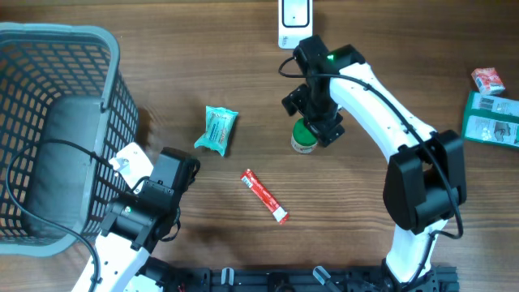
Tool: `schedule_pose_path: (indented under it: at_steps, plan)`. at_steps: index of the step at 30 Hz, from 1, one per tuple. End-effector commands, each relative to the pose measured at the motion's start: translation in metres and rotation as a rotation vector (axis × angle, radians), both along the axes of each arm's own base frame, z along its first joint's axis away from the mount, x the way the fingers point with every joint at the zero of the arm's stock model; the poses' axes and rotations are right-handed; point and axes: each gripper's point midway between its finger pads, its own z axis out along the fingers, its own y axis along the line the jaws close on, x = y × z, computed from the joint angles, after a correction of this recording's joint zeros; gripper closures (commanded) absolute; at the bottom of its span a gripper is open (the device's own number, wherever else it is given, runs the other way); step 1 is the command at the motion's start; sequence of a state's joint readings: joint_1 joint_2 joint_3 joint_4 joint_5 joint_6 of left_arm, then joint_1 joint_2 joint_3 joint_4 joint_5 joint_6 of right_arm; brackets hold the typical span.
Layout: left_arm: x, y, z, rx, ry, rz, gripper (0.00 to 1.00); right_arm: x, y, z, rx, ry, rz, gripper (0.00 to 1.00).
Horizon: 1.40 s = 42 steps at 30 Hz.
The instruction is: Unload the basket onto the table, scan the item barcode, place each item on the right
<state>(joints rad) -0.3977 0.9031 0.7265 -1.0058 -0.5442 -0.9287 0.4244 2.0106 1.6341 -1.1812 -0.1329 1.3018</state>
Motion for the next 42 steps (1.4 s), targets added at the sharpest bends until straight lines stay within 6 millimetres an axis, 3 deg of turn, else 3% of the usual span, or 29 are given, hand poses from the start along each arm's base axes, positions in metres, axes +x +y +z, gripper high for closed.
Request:
schedule_pose_path:
  at_steps: [1,13,17,22,28,35,42]
  plan:
    - [-0.001,0.002,0.0,0.005,-0.001,-0.001,0.0,-0.005,-0.009,-0.011,-0.049,0.019,-0.126,0.0]
    - [-0.001,0.002,0.0,0.005,-0.001,-0.001,0.0,0.009,-0.007,-0.031,-0.042,-0.037,-0.143,0.0]
    - [-0.001,0.002,0.0,0.005,-0.001,-0.001,0.0,0.0,-0.003,-0.055,-0.035,0.043,-0.138,0.0]
    - [-0.001,0.002,0.0,0.005,-0.001,-0.001,0.0,-0.009,-0.004,-0.071,-0.048,0.109,-0.137,0.1]
    - [-0.001,0.002,0.0,0.005,-0.001,-0.001,0.0,-0.01,0.002,-0.07,-0.009,0.113,-0.083,0.31]
    - [-0.001,0.002,0.0,0.005,-0.001,-0.001,0.0,-0.011,0.027,-0.051,0.334,0.09,0.313,0.35]
    - [-0.001,0.002,0.0,0.005,-0.001,-0.001,0.0,-0.042,0.0,-0.024,0.447,0.151,0.53,0.36]
